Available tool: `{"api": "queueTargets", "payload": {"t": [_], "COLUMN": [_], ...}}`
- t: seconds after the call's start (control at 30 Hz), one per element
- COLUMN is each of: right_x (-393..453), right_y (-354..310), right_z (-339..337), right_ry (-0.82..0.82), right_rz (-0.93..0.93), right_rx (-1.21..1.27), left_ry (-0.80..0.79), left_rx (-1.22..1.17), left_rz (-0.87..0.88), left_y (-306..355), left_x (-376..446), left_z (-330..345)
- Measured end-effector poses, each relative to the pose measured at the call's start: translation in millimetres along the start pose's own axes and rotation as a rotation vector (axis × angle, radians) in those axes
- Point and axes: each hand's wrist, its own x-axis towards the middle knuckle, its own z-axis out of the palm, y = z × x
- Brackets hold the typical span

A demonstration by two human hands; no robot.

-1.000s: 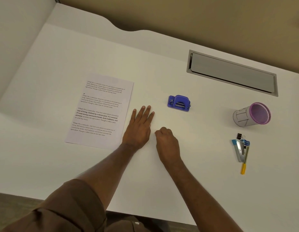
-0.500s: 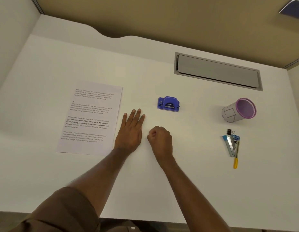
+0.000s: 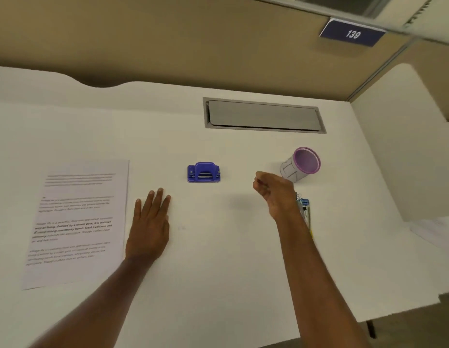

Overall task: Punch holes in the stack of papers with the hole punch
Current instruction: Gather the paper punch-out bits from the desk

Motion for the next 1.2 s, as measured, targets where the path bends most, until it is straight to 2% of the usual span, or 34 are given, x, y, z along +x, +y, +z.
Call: {"api": "queueTargets", "payload": {"t": [0.07, 0.2, 0.3, 0.5, 0.77, 0.9, 1.03, 1.2], "right_x": [17.7, 51.3, 69.1, 83.3, 79.3, 57.3, 15.0, -39.0], "right_y": [-32.2, -75.3, -89.6, -94.7, -92.1, -86.5, -43.8, 70.8], "right_z": [-14.5, -47.4, -59.5, -61.7, -61.7, -45.5, -19.0, 16.0], "right_ry": [0.1, 0.463, 0.55, 0.561, 0.571, 0.491, 0.25, -0.135], "right_rz": [-0.175, -0.395, -0.443, -0.407, -0.563, -0.686, -0.685, -0.513], "right_rx": [-0.167, -0.74, -0.953, -1.128, -1.093, -0.983, -0.777, -1.002], "left_ry": [0.013, 0.02, 0.012, 0.022, 0.033, 0.029, 0.02, 0.008], "left_rx": [-0.003, 0.01, 0.019, 0.012, 0.0, 0.003, -0.001, 0.004], "left_rz": [0.014, 0.02, 0.008, 0.01, 0.007, -0.005, -0.01, -0.01], "left_y": [-3.5, -7.0, -7.9, -9.1, -7.7, -3.2, -2.3, -3.6], "left_x": [-0.5, -0.3, 0.7, -0.6, -1.7, -3.0, -2.0, -3.8], "left_z": [3.0, 6.7, 7.6, 9.6, 7.3, -0.5, -2.3, 0.8]}}
